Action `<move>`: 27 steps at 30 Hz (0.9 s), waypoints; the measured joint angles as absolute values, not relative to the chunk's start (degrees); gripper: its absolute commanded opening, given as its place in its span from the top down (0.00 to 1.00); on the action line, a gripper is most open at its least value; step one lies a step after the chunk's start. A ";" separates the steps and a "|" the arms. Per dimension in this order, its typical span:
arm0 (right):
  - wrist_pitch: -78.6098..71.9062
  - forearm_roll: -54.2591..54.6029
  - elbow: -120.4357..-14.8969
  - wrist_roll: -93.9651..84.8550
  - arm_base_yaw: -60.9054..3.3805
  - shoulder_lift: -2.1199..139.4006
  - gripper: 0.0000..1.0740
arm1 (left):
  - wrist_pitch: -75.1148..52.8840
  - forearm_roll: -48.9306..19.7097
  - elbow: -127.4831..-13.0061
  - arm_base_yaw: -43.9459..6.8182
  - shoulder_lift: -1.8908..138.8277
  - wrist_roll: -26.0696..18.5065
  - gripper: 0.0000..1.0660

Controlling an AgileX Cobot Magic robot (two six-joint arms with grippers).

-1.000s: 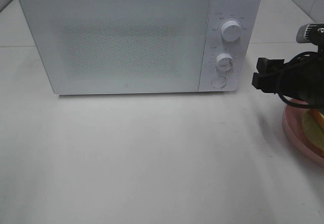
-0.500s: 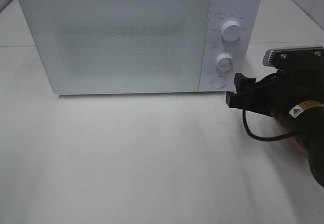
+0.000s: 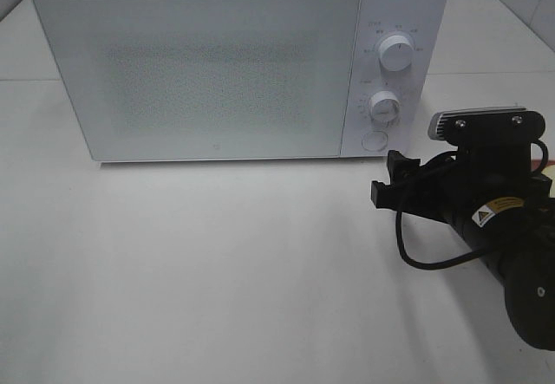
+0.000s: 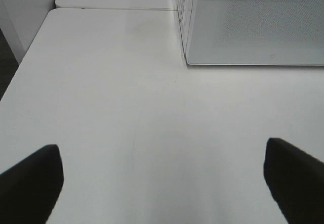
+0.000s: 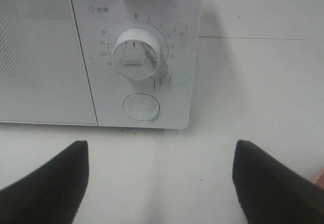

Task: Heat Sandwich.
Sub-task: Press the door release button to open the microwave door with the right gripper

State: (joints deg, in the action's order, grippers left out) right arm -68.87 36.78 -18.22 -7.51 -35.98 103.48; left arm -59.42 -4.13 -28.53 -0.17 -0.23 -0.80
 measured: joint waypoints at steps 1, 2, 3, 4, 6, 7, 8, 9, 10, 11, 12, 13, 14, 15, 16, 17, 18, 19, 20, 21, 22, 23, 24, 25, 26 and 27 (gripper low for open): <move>-68.87 36.78 -18.22 -7.22 -35.98 103.48 0.29 | -59.42 -4.13 -28.53 -0.17 -0.23 -0.80 0.05; -68.87 36.78 -18.22 -6.76 -35.98 103.48 0.29 | -59.42 -4.13 -28.53 -0.17 -0.23 -0.80 0.05; -68.87 36.78 -18.22 -4.87 -35.98 103.48 0.29 | -59.42 -4.13 -28.53 -0.17 -0.23 -0.80 0.05; -68.87 36.78 -18.22 -3.50 -35.98 103.48 0.29 | -59.42 -4.13 -28.53 -0.17 -0.23 -0.80 0.05; -68.87 36.78 -18.22 -1.60 -35.98 103.48 0.29 | -59.42 -4.13 -28.53 -0.17 -0.23 -0.80 0.05; -68.87 36.78 -18.22 0.00 -35.98 103.48 0.29 | -59.42 -4.13 -28.53 -0.17 -0.23 -0.80 0.05; -68.87 36.78 -18.22 4.07 -35.98 103.48 0.29 | -59.42 -4.13 -28.53 -0.17 -0.23 -0.80 0.05; -68.87 36.78 -18.22 6.13 -35.98 103.48 0.29 | -59.42 -4.13 -28.53 -0.17 -0.23 -0.80 0.05; -68.87 36.78 -18.22 8.02 -35.98 103.48 0.29 | -59.42 -4.13 -28.53 -0.17 -0.23 -0.80 0.05; -68.87 36.78 -18.22 8.02 -35.98 103.48 0.29 | -59.42 -4.13 -28.53 -0.17 -0.23 -0.80 0.05; -68.87 36.78 -18.22 9.51 -35.98 103.48 0.29 | -59.42 -4.13 -28.53 -0.17 -0.23 -0.80 0.05; -68.87 36.78 -18.22 12.89 -35.98 103.48 0.29 | -59.42 -4.13 -28.53 -0.17 -0.23 -0.80 0.05; -68.87 36.78 -18.22 14.95 -35.98 103.48 0.29 | -59.42 -4.13 -28.53 -0.17 -0.23 -0.80 0.05; -68.87 36.78 -18.22 17.19 -35.98 103.48 0.29 | -59.42 -4.13 -28.53 -0.17 -0.23 -0.80 0.05; -68.87 36.78 -18.22 17.19 -35.98 103.48 0.29 | -59.42 -4.13 -28.53 -0.17 -0.23 -0.80 0.05; -68.87 36.78 -18.22 22.17 -35.98 103.48 0.29 | -59.42 -4.13 -28.53 -0.17 -0.23 -0.80 0.05; -68.87 36.78 -18.22 24.41 -35.98 103.48 0.29 | -59.42 -4.13 -28.53 -0.17 -0.23 -0.80 0.05; -68.87 36.78 -18.22 27.33 -35.98 103.48 0.29 | -59.42 -4.13 -28.53 -0.17 -0.23 -0.80 0.05; -68.87 36.78 -18.22 27.33 -35.98 103.48 0.29 | -59.42 -4.13 -28.53 -0.17 -0.23 -0.80 0.05; -68.87 36.78 -18.22 30.37 -35.98 103.48 0.29 | -59.42 -4.13 -28.53 -0.17 -0.23 -0.80 0.05; -68.81 36.78 -18.22 35.87 -35.98 103.48 0.29 | -59.42 -4.13 -28.53 -0.17 -0.23 -0.80 0.05; -68.81 36.78 -18.22 38.90 -35.98 103.48 0.29 | -59.42 -4.13 -28.53 -0.17 -0.23 -0.80 0.05; -68.81 36.78 -18.22 41.94 -35.98 103.48 0.29 | -59.42 -4.13 -28.53 -0.17 -0.23 -0.80 0.05; -68.81 36.78 -18.22 44.98 -35.98 103.48 0.29 | -59.42 -4.13 -28.53 -0.17 -0.23 -0.80 0.05; -68.81 36.78 -18.22 44.98 -35.98 103.48 0.29 | -59.42 -4.13 -28.53 -0.17 -0.23 -0.80 0.05; -68.81 36.78 -18.22 50.42 -35.98 103.48 0.29 | -59.42 -4.13 -28.53 -0.17 -0.23 -0.80 0.05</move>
